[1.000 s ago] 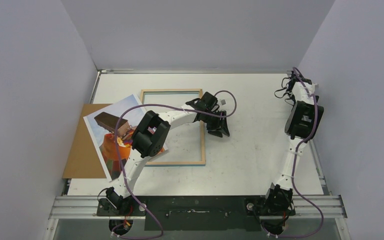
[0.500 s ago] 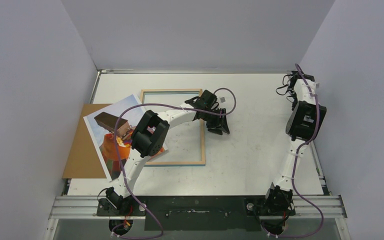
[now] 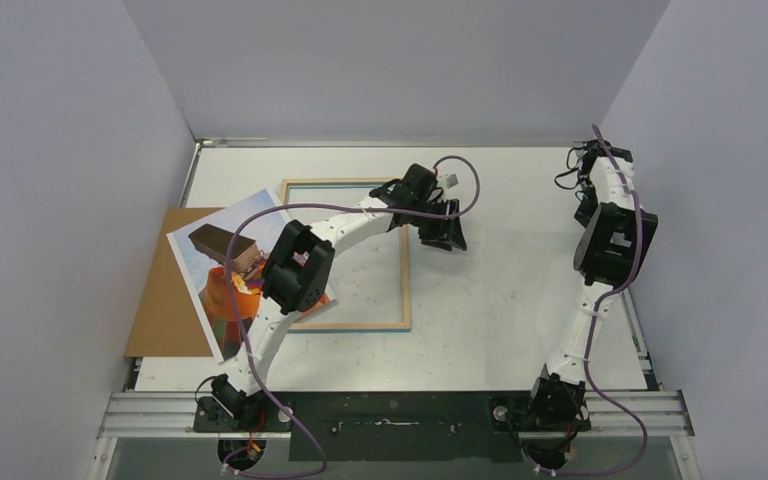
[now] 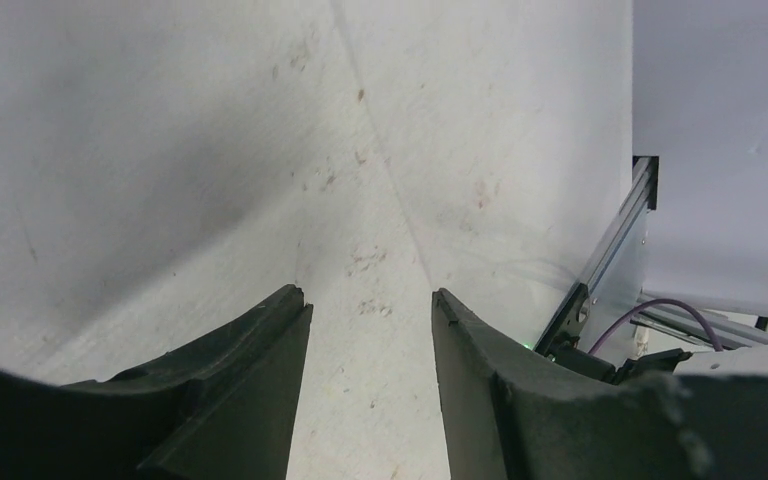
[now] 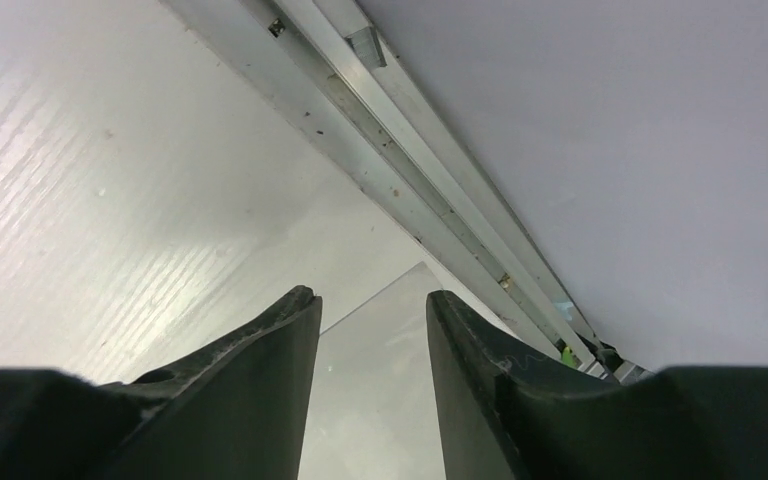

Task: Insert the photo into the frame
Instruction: Pick up the photo frame item at the center of the board.

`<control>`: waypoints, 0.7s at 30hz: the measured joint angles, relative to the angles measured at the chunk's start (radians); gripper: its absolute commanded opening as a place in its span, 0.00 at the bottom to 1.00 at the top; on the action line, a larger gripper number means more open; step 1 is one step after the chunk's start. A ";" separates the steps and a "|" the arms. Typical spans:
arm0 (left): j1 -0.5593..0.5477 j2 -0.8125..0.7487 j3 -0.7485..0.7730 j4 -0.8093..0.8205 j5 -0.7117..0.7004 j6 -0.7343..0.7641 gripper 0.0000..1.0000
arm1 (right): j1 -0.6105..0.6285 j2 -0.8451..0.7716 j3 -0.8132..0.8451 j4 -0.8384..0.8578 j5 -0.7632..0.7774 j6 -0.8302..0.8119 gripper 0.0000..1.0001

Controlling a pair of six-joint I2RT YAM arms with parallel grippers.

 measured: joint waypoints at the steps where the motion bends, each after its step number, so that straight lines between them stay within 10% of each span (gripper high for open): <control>1: 0.002 0.000 0.018 -0.002 -0.003 0.006 0.47 | 0.000 -0.008 -0.003 -0.001 -0.012 -0.003 0.47; 21: 0.079 0.103 0.209 -0.076 -0.072 0.094 0.49 | 0.000 -0.008 -0.008 -0.009 -0.345 -0.101 0.49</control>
